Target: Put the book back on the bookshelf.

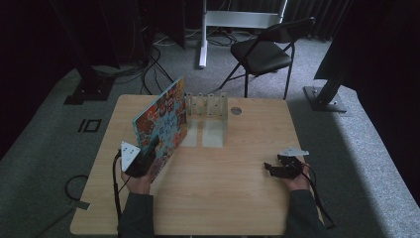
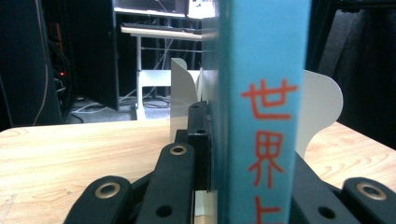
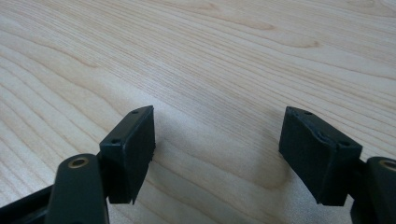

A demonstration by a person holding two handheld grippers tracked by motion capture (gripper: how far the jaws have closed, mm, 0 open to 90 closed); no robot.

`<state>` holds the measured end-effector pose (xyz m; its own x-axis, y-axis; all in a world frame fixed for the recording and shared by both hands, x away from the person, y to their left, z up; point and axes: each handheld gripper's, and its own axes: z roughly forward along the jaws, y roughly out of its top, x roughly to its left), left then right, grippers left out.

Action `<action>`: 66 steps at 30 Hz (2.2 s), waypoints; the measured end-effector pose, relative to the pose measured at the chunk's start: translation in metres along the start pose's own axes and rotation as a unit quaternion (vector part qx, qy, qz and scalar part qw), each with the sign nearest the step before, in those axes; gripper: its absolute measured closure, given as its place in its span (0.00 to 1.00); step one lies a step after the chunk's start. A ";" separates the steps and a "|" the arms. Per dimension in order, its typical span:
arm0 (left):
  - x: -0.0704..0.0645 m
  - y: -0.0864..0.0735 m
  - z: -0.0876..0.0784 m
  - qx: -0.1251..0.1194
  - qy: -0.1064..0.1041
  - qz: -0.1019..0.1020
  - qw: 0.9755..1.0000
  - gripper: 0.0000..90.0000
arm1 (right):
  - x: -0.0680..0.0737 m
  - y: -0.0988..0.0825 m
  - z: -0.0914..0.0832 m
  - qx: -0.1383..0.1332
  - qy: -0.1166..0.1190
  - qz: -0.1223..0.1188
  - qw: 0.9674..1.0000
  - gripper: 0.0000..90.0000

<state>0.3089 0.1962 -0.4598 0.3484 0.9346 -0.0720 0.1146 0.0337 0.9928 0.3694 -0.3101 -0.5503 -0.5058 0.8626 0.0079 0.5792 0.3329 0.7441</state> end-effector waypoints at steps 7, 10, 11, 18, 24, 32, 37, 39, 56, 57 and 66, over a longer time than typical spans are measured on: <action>-0.003 0.000 0.002 -0.005 0.010 -0.002 1.000 0.90 | 0.000 0.000 0.000 0.000 0.000 0.000 1.000 0.30; -0.003 0.000 0.002 -0.007 0.013 -0.001 1.000 0.90 | 0.000 0.000 0.000 0.000 0.000 0.000 1.000 0.30; -0.004 0.000 0.002 -0.008 0.013 -0.001 1.000 0.90 | 0.000 0.000 0.000 0.000 0.000 0.000 1.000 0.30; -0.009 0.000 0.005 -0.011 0.022 0.004 1.000 0.90 | 0.000 0.000 0.000 0.000 0.000 0.000 1.000 0.30; -0.015 0.000 0.007 -0.017 0.029 0.005 0.999 0.90 | 0.000 0.000 0.000 0.000 0.000 0.000 1.000 0.30; -0.020 0.000 0.012 -0.021 0.038 0.005 0.999 0.90 | 0.000 0.000 0.000 0.000 0.001 -0.001 1.000 0.30; -0.023 0.001 0.015 -0.025 0.050 0.010 0.998 0.90 | 0.000 0.000 0.000 0.000 0.001 -0.001 1.000 0.30; -0.023 0.001 0.016 -0.025 0.054 0.009 0.998 0.90 | 0.000 0.000 0.000 0.000 0.001 -0.001 1.000 0.30; -0.029 0.000 0.024 -0.030 0.074 0.011 0.997 0.90 | 0.000 0.000 0.000 0.000 0.001 0.000 1.000 0.30; -0.030 0.000 0.025 -0.031 0.075 0.011 0.997 0.90 | 0.000 0.000 0.000 0.000 0.001 0.000 1.000 0.30; -0.039 0.000 0.029 -0.043 0.091 0.018 0.995 0.90 | 0.000 0.000 0.000 0.000 0.001 -0.001 1.000 0.30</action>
<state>0.3220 0.1494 -0.4597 0.1751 0.9842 -0.0246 0.0219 0.0211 0.9995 0.3698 -0.3103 -0.5503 -0.5086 0.8610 0.0080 0.5777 0.3344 0.7446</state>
